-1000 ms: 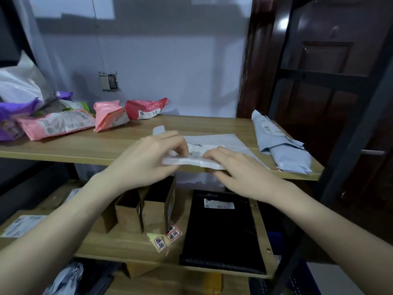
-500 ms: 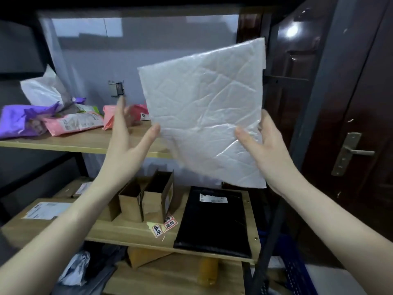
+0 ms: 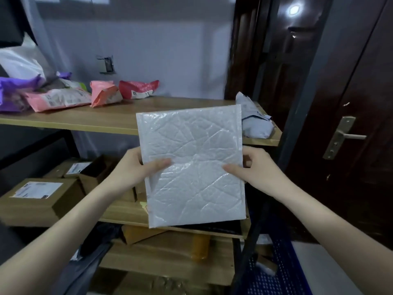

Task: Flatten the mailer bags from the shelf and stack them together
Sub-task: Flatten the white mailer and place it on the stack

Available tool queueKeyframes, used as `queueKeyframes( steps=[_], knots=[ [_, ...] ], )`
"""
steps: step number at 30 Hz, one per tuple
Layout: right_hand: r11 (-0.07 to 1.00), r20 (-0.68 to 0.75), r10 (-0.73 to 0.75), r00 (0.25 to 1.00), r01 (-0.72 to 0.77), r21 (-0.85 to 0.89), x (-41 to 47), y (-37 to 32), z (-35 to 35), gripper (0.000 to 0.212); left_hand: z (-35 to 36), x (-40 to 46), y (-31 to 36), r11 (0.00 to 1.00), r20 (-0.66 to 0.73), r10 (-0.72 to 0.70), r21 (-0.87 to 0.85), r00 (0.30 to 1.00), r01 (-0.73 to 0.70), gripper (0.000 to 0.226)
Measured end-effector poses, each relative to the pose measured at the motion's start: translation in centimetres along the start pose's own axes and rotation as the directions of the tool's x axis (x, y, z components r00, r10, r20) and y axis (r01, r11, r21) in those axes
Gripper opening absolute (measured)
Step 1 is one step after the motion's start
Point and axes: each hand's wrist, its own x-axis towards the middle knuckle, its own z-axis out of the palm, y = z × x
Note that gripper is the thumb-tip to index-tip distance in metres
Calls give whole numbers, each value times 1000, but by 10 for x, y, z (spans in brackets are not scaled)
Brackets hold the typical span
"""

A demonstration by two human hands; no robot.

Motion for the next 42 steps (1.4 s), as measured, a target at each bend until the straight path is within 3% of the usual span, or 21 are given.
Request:
queueKeyframes(
  steps=[5,10,12,15,16,18,20,24,28,32,37,40,42],
  knots=[
    [977,226,215,950,-211,-42,-2,44,24,22,8,-4,-61,986,116,-165,49,979,161,24],
    [911,340,398,852,-412,-36,5,96,51,47,22,-1,-114,963,269,-263,22,927,267,36],
    [872,297,478,827,-487,-49,11,118,62,52,27,7,-131,950,328,-309,72,893,303,49],
    [826,151,561,814,-562,-44,19,152,76,66,33,25,-160,912,468,-409,185,784,365,62],
    [822,80,569,818,-568,-45,22,163,80,71,37,32,-171,912,464,-408,178,786,368,72],
    [824,-59,564,824,-566,-38,27,182,86,66,48,48,-189,900,336,-437,164,834,405,91],
    [832,-150,543,826,-553,-36,33,197,91,48,61,65,-208,877,163,-469,204,868,435,98],
    [817,-203,520,830,-552,-164,51,225,98,38,87,99,-239,874,99,-373,371,923,313,69],
    [771,-130,579,805,-593,-231,68,246,105,49,109,117,-263,831,153,-343,509,927,224,63],
    [705,-2,652,759,-606,-369,77,264,112,72,115,127,-273,703,210,-485,671,849,235,67],
    [679,45,584,810,-458,-574,74,275,120,75,117,136,-288,559,242,-495,824,835,92,81],
    [673,114,545,831,-352,-650,78,279,123,72,121,139,-295,546,390,-401,828,829,-126,68],
    [648,175,561,809,-298,-701,80,284,126,68,124,137,-302,533,415,-432,834,800,-145,63]
  ],
)
